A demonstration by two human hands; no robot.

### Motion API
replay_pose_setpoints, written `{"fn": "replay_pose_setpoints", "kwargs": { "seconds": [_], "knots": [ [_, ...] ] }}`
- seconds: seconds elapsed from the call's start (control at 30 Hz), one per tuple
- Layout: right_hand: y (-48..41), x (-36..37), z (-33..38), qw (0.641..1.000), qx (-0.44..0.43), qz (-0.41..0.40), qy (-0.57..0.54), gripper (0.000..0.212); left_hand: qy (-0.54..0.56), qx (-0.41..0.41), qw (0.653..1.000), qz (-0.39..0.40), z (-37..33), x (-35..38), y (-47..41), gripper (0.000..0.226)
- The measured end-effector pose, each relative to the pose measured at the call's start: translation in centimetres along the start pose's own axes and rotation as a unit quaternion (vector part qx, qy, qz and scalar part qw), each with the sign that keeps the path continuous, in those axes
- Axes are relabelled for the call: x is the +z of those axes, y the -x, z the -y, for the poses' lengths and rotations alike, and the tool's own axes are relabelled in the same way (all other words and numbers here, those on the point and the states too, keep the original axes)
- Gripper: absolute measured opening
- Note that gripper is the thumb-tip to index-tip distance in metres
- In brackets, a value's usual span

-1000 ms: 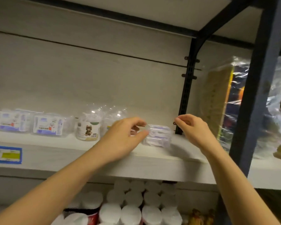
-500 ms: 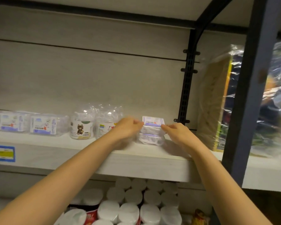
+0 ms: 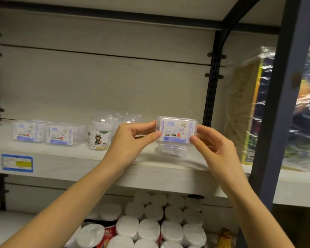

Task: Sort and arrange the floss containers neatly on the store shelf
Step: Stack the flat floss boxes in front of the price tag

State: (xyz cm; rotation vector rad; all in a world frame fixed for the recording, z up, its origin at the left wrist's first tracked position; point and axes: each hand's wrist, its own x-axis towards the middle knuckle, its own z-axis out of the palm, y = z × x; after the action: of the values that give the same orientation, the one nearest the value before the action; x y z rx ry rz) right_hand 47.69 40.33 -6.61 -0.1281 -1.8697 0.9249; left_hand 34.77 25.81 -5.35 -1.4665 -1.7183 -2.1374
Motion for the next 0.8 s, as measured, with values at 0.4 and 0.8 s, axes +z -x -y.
{"fn": "replay_pose_setpoints", "kwargs": {
  "seconds": [0.4,0.8],
  "knots": [
    [0.9,10.4,3.1,0.999,-0.018,0.038,-0.017,0.018,-0.074,0.018,0.994,-0.079,1.0,-10.9,2.4,0.026],
    [-1.7,30.1,11.6,0.998,-0.061,0.003,0.006,0.031,-0.189,0.070,0.975,-0.094,-0.7,-32.6,-1.2,0.022]
  ]
}}
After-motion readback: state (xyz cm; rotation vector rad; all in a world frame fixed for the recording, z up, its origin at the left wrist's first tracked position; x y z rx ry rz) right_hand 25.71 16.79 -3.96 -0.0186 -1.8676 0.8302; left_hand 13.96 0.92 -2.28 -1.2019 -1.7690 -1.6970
